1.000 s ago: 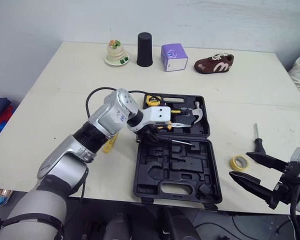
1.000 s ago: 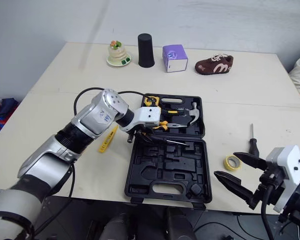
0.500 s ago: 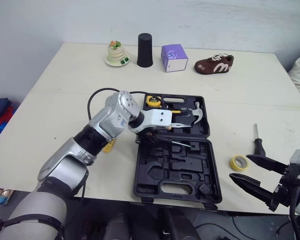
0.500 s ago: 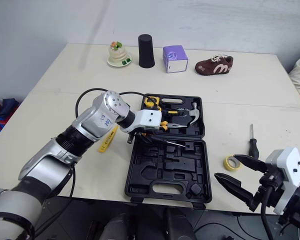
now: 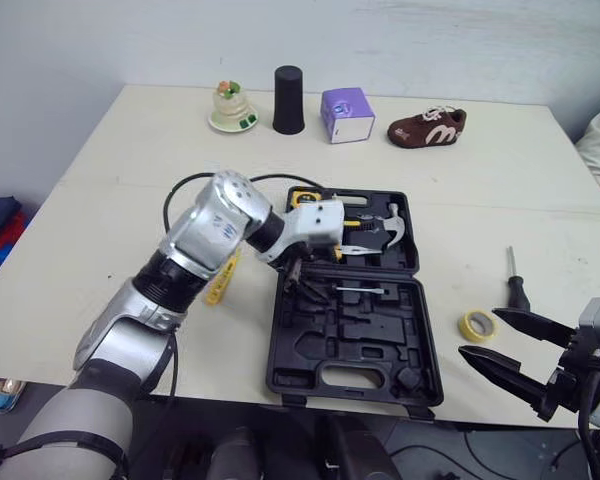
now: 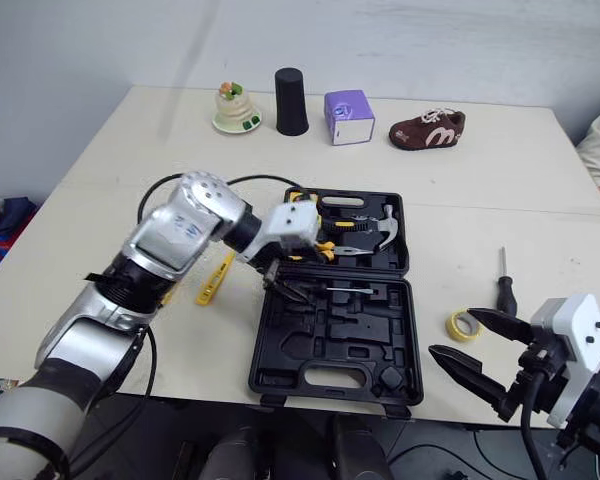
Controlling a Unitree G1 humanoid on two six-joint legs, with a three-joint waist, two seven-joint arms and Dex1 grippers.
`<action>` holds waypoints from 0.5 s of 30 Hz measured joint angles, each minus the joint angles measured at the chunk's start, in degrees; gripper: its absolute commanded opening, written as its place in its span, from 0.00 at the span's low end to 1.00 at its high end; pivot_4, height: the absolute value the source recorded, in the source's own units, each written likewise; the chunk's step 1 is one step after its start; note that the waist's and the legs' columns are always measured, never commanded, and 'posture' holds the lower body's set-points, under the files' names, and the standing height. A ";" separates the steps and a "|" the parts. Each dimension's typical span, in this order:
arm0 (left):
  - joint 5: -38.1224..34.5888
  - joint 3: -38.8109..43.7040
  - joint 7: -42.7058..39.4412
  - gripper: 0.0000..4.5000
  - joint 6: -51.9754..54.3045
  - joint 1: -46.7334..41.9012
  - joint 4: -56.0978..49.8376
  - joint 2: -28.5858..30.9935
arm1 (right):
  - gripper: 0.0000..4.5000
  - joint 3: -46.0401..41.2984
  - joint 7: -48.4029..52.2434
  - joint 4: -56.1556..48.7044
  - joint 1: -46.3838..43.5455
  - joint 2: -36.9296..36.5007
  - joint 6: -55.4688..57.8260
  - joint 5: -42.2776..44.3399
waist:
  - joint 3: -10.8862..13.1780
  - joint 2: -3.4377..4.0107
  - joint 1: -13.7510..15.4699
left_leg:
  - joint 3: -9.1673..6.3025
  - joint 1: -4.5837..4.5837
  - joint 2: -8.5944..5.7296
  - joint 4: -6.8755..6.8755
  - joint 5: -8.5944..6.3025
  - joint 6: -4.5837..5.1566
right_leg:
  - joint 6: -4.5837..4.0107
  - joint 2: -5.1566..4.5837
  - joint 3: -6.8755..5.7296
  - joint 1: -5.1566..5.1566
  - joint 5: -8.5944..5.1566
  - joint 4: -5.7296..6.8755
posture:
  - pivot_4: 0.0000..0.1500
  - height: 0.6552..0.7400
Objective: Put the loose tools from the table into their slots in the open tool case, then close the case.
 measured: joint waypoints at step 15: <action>-6.52 7.43 3.49 0.00 -20.55 10.29 15.18 -8.09 | 1.00 0.19 1.08 1.66 -1.82 -2.17 0.06 -0.30 | 0.00 -0.01 0.18 | -0.05 -0.12 -0.03 0.21 -0.06 0.05 | 0.04 0.00 -0.05 0.00 0.00 0.05 | 1.00 0.93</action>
